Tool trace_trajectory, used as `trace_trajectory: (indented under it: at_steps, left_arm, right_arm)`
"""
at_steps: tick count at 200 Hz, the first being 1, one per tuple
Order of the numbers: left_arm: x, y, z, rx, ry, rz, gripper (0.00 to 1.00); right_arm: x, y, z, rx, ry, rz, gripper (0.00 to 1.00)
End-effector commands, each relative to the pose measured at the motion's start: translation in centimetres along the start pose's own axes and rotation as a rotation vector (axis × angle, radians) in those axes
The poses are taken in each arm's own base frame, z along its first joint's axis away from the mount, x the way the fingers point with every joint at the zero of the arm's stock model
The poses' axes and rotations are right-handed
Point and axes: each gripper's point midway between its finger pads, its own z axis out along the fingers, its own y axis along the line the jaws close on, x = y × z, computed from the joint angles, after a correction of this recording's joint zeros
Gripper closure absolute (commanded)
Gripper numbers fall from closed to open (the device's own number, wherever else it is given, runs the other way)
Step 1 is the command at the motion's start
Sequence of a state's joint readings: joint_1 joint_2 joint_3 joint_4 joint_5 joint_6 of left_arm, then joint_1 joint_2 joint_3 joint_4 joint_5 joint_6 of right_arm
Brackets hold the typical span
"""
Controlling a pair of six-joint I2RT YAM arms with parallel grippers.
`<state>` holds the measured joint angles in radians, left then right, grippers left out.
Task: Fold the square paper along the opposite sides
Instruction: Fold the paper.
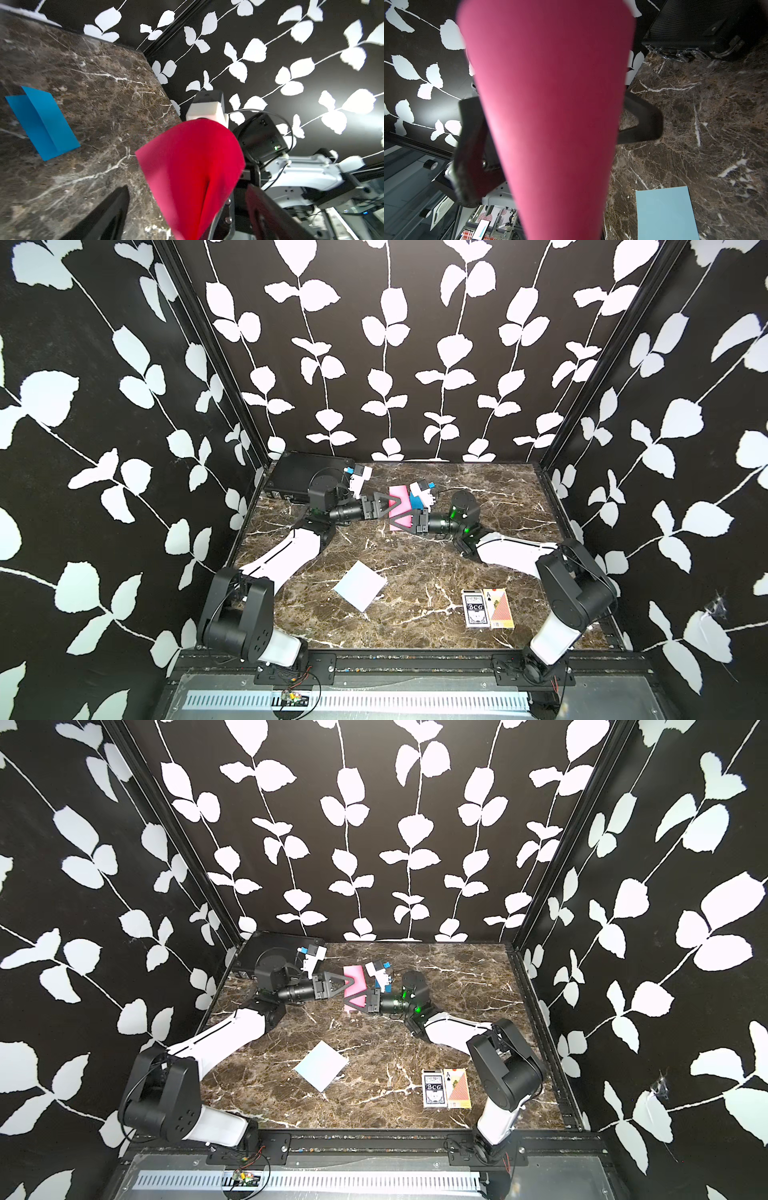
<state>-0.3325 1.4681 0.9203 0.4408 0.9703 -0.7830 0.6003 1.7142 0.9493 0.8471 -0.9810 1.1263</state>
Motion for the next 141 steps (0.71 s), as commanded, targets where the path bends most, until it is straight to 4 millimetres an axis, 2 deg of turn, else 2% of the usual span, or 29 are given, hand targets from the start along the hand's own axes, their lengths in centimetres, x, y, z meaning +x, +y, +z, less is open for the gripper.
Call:
trace_trajectory:
  at_steps: [1, 13, 22, 51, 68, 80, 90, 101, 111, 128, 136, 141]
  left_arm:
    - [-0.8, -1.8, 0.3, 0.057, -0.017, 0.042, 0.37]
    - [-0.7, -1.7, 0.4, 0.056, -0.016, 0.031, 0.55]
    - [-0.7, -1.7, 0.4, 0.056, -0.014, 0.026, 0.65]
    - [-0.6, -1.6, 0.3, 0.049, -0.011, 0.02, 0.85]
    - [-0.6, -1.7, 0.3, 0.045, -0.01, 0.018, 1.0]
    - [-0.6, -1.7, 0.4, 0.046, -0.006, 0.014, 1.0]
    - [-0.6, -1.8, 0.4, 0.048, -0.002, 0.012, 1.0]
    - [-0.6, -1.7, 0.4, 0.045, 0.004, 0.013, 1.0]
    - [-0.4, -1.6, 0.4, 0.037, 0.017, 0.011, 1.0]
    - [0.0, -1.5, 0.3, 0.025, 0.051, 0.016, 1.0]
    - [0.3, -1.4, 0.2, 0.021, 0.071, 0.017, 1.0]
    - [0.4, -1.4, 0.2, 0.019, 0.084, 0.018, 1.0]
  right_arm:
    - [-1.6, 2.1, 0.2, -0.043, -0.017, -0.079, 1.0]
    - [-1.6, 2.0, 0.2, -0.04, -0.016, -0.079, 1.0]
    - [-1.5, 2.0, 0.2, -0.04, -0.016, -0.079, 1.0]
    - [-1.6, 1.9, 0.3, -0.037, -0.015, -0.077, 1.0]
    - [-1.7, 1.8, 0.2, -0.033, -0.02, -0.076, 0.99]
    - [-1.8, 1.8, 0.2, -0.031, -0.022, -0.075, 0.91]
    - [-1.8, 1.7, 0.2, -0.027, -0.022, -0.071, 0.78]
    - [-1.8, 1.8, 0.2, -0.022, -0.025, -0.069, 0.59]
    - [-1.8, 1.9, 0.0, -0.014, -0.031, -0.071, 0.47]
    - [-1.5, 1.4, -1.4, 0.03, -0.062, -0.077, 0.4]
    - [-0.9, 0.0, -2.4, 0.087, -0.082, -0.068, 0.38]
    - [-0.8, 0.5, -3.3, 0.11, -0.104, -0.097, 0.37]
